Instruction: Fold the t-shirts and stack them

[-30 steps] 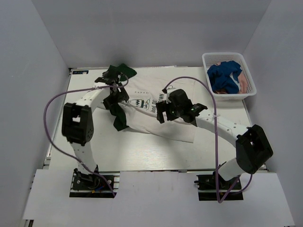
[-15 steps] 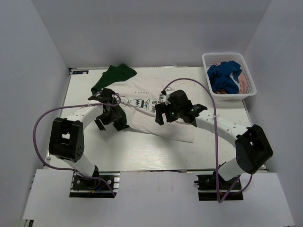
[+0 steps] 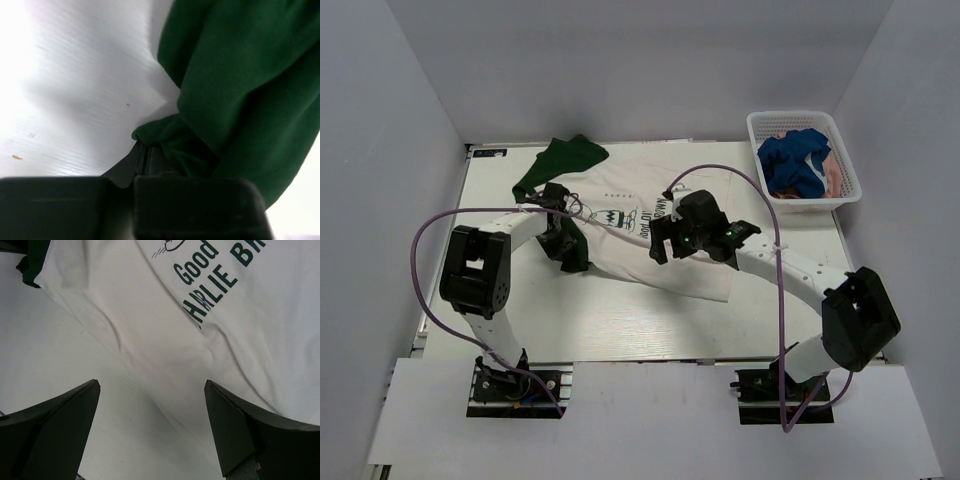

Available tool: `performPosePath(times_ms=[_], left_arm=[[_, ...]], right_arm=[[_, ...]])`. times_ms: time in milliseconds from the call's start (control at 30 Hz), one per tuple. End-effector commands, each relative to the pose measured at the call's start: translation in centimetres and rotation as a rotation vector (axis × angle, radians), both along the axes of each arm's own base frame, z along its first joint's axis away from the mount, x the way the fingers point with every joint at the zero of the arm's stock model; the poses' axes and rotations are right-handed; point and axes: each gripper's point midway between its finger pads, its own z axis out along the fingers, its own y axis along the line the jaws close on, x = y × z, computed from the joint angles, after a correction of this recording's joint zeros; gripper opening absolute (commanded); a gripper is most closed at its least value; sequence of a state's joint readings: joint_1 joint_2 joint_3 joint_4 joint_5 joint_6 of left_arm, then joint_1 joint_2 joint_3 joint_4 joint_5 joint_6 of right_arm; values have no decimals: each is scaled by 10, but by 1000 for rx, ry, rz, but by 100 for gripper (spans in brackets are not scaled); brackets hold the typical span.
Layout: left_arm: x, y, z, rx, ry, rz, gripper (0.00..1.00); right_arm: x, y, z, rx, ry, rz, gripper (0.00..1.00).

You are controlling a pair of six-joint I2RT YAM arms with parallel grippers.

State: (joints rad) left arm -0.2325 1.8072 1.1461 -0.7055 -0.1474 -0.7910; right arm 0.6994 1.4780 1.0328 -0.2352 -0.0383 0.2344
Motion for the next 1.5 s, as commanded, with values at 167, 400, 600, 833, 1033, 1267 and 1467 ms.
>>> performPosePath(times_ms=[167, 400, 600, 833, 1033, 1267, 1467], left_arm=[[-88, 23, 44, 80, 237, 117, 0], [-205, 15, 61, -45, 445, 189, 0], [-246, -10, 90, -299, 321, 214, 15], [-221, -2, 113, -273, 166, 228, 100], [-170, 17, 129, -128, 36, 207, 100], [-53, -4, 126, -124, -115, 65, 100], [33, -9, 91, -44, -53, -27, 100]], right_arm=[[-3, -10, 21, 53, -61, -49, 91], [-12, -26, 2, 36, -68, -84, 91], [-21, -31, -5, 58, -72, -87, 91], [-25, -40, -2, 60, -88, -109, 91], [-18, -54, -5, 0, -76, -205, 91], [8, -58, -16, -70, -34, -280, 91], [43, -56, -58, -133, 44, -302, 91]])
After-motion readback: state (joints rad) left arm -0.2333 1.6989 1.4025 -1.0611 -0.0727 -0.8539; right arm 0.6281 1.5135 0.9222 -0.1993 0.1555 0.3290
